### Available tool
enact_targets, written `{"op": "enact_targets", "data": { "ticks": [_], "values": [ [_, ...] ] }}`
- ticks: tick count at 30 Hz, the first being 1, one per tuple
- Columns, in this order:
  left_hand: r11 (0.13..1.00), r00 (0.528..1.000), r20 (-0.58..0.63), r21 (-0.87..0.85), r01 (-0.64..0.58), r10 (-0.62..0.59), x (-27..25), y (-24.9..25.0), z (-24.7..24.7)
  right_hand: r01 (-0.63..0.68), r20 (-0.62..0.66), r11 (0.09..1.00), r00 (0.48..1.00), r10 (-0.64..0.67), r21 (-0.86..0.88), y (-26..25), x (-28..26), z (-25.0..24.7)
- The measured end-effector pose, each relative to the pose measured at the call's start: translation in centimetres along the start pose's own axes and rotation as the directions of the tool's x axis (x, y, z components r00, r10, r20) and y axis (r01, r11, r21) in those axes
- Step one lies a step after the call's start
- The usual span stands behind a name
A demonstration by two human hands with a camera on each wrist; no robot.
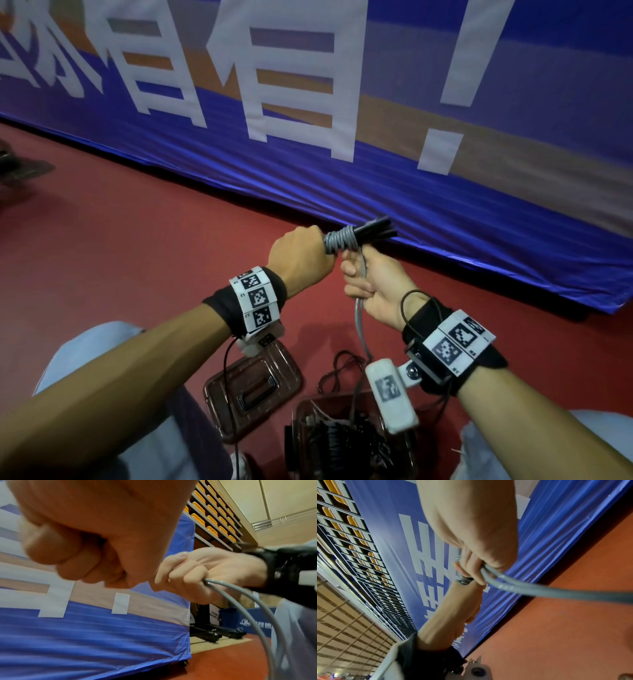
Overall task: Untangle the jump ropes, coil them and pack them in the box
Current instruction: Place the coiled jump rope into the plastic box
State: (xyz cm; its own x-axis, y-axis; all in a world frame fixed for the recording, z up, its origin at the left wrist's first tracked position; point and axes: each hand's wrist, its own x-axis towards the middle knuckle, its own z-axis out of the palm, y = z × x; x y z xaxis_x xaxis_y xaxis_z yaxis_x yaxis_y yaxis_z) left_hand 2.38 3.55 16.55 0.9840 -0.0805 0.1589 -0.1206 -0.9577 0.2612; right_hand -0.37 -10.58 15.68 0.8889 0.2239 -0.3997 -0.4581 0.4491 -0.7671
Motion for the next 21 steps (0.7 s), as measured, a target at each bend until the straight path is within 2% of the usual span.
{"op": "enact_targets", "data": {
  "ticks": [3, 5, 6, 8, 9, 10, 14, 16, 18, 21],
  "values": [
    [0.975, 0.993, 0.121, 0.221, -0.024, -0.003, 0.0, -0.3, 2.0, -0.153, -0.077, 0.976, 0.987, 0.143, -0.153, 0.6, -0.2, -0.1],
    [0.957, 0.973, 0.229, 0.285, -0.048, -0.019, -0.1, -0.5, 2.9, -0.175, -0.126, 0.883, 0.983, 0.133, -0.436, 0.7, -0.3, -0.5],
    [0.952, 0.962, 0.274, 0.3, -0.068, -0.017, -0.1, -0.4, 3.2, -0.148, -0.153, 0.778, 0.986, 0.067, -0.611, 0.5, -0.3, -0.9],
    [0.942, 0.941, 0.337, 0.312, -0.128, 0.016, -0.1, -0.3, 3.4, -0.081, -0.158, 0.481, 0.98, -0.123, -0.873, -0.2, -0.4, -1.9],
    [0.934, 0.933, 0.358, 0.317, -0.165, 0.043, -0.1, -0.3, 3.3, -0.044, -0.117, 0.34, 0.974, -0.196, -0.939, -0.7, -0.5, -2.5],
    [0.925, 0.925, 0.374, 0.323, -0.201, 0.071, 0.0, -0.3, 3.1, -0.004, -0.064, 0.245, 0.97, -0.235, -0.969, -1.1, -0.6, -3.0],
    [0.847, 0.886, 0.42, 0.384, -0.368, 0.195, 0.6, -0.7, 1.4, 0.194, 0.172, 0.052, 0.944, -0.28, -0.98, -2.5, -1.4, -4.0],
    [0.774, 0.838, 0.463, 0.402, -0.489, 0.289, 0.6, -0.8, 1.1, 0.226, 0.249, -0.111, 0.922, -0.297, -0.968, -3.1, -1.6, -4.5],
    [0.69, 0.777, 0.495, 0.402, -0.602, 0.389, 0.4, -0.8, 1.1, 0.232, 0.273, -0.176, 0.924, -0.269, -0.957, -3.7, -1.5, -5.2],
    [0.564, 0.716, 0.485, 0.444, -0.696, 0.502, 0.3, -0.7, 0.5, 0.291, 0.301, -0.08, 0.935, -0.188, -0.954, -4.0, -1.4, -6.0]
  ]
}}
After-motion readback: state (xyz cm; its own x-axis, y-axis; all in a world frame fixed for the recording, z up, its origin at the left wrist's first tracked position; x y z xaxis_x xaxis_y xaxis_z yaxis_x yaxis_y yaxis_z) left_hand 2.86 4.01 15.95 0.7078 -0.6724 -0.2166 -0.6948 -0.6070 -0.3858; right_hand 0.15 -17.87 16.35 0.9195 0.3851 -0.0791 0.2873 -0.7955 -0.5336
